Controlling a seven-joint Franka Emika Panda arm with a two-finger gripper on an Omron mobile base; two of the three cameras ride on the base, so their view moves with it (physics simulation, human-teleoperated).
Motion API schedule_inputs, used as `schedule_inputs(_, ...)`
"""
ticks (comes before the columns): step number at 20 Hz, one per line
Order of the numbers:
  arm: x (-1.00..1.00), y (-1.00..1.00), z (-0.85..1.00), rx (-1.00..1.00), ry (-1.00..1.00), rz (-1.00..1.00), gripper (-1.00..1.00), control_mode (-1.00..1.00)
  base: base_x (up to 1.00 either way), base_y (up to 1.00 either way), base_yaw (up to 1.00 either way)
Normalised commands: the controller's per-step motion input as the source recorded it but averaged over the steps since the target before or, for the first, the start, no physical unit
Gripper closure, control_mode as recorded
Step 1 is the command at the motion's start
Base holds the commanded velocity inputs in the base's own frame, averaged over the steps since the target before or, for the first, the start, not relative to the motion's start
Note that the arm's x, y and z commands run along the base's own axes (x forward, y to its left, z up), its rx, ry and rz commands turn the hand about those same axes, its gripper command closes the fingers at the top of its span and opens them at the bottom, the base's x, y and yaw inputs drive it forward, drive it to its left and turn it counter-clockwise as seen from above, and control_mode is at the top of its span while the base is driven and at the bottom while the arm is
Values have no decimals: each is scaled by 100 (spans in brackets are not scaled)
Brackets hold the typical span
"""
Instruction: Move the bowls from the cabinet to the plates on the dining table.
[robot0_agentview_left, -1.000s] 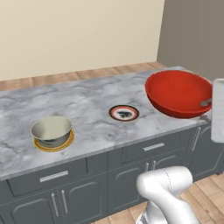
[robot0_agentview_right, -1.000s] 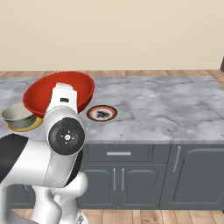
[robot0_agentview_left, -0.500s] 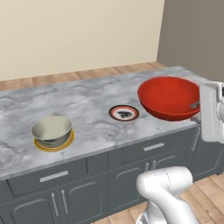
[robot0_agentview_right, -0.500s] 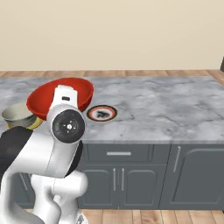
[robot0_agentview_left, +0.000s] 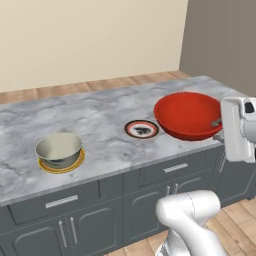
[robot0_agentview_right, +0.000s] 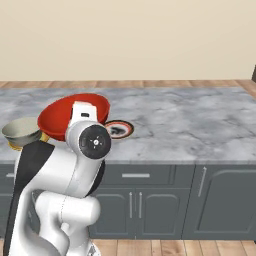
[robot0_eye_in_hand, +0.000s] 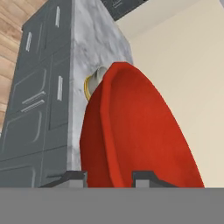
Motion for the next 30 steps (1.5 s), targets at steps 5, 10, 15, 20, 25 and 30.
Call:
schedule_inputs(5,19,1,-37,0,-10,3,100,-100,0,0,0)
schedule_inputs(10,15,4,-35,0,-10,1,100,-100,0,0,0)
schedule_inputs(15,19,6,-27,0,-3,0,100,-100,0,0,0)
schedule_inputs(20,23,10,-19,0,0,0,100,-100,0,0,0)
schedule_inputs(25,32,6,-15,0,0,0,100,-100,0,0,0)
schedule_inputs(30,38,3,-16,0,-2,0,100,-100,0,0,0)
